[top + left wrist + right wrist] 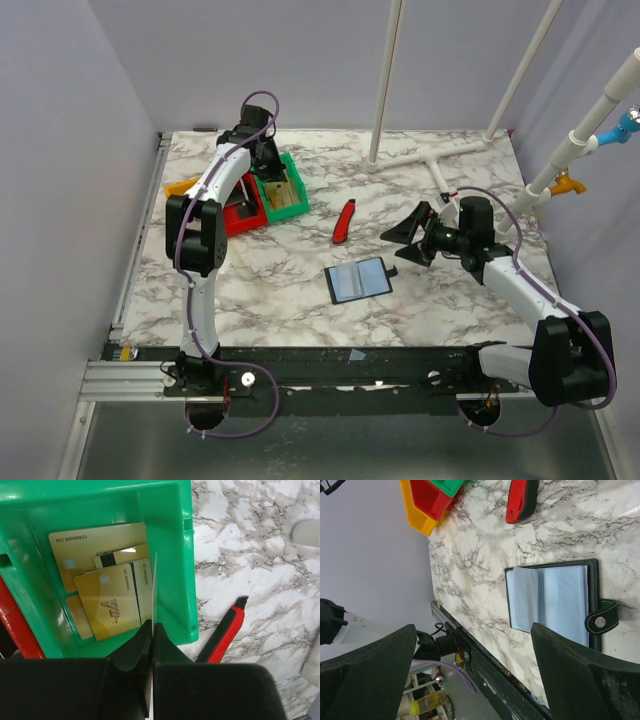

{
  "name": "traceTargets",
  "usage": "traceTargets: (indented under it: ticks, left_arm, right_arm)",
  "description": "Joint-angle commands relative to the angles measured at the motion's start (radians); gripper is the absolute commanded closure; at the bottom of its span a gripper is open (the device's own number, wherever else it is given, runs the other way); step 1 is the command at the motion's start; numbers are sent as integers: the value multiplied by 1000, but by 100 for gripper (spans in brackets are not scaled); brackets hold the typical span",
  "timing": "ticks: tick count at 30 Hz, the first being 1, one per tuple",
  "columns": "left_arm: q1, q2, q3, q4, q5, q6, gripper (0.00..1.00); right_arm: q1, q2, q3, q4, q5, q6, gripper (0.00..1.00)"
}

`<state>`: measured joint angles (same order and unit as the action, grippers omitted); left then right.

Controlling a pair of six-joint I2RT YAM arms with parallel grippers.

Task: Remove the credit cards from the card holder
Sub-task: Place the credit card in the storage box.

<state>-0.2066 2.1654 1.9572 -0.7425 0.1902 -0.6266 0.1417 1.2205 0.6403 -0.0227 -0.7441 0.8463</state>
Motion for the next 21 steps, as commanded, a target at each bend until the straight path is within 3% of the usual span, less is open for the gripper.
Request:
traceTargets:
  ticks: [1, 4, 7, 10, 14, 21]
  left_arm:
    - [15, 57, 45, -22, -19, 5, 100]
    - [19, 69, 45, -11, -15, 5, 100]
    - [22, 77, 52, -10, -10, 7, 93]
    - [26, 77, 60, -15, -6, 8, 79]
    - [26, 54, 65, -19, -11, 19, 53]
    - [27, -22, 63, -29, -30, 39, 25]
  right_arm:
    - [-7, -21, 45, -42, 18, -22, 0]
    - [-7, -30, 48, -49, 20, -26, 0]
    - [-7, -33, 48, -52, 22, -28, 0]
    - [-7, -29, 49, -51, 20, -28, 0]
    - [-7, -25, 53, -51, 18, -30, 0]
    - [-7, -22, 45, -42, 17, -28, 0]
